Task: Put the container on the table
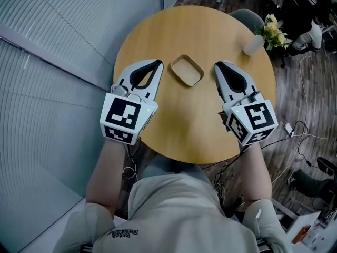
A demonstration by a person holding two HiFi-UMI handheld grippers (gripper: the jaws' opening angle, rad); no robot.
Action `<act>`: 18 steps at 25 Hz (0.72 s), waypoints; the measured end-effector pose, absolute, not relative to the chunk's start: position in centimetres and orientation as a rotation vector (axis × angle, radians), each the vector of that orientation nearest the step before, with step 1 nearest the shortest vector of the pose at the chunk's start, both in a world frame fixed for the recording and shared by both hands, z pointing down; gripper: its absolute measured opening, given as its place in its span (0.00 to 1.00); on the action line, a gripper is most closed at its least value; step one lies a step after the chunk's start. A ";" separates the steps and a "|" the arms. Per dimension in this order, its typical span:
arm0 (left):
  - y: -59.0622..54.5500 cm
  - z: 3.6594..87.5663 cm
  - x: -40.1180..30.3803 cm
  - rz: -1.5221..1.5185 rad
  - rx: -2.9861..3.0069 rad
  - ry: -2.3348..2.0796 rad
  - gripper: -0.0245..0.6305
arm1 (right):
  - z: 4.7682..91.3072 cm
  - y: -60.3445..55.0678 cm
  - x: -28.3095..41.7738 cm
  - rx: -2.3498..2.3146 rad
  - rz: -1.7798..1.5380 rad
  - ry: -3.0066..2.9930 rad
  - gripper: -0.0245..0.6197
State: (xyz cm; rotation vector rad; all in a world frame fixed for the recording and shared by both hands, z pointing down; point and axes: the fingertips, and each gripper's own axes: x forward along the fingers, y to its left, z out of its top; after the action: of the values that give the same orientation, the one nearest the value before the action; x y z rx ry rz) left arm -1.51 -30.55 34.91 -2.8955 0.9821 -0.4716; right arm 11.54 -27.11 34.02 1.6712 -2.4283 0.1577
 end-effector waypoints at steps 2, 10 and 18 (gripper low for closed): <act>-29.6 32.5 -1.4 -0.418 -2.870 0.972 0.07 | 31.5 -26.1 11.8 1.701 0.105 -2.451 0.10; -25.3 25.1 0.0 -0.209 -2.837 0.945 0.07 | 24.3 -21.7 13.1 1.786 -0.103 -2.491 0.10; -22.2 23.6 0.6 -0.169 -2.809 0.895 0.07 | 21.5 -16.9 13.4 1.830 -0.140 -2.572 0.10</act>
State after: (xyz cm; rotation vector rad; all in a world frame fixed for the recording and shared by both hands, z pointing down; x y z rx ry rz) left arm 0.65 -22.19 23.61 -2.8093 0.8955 -0.1688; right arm 13.38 -16.88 21.47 1.8297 -2.5719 -0.1395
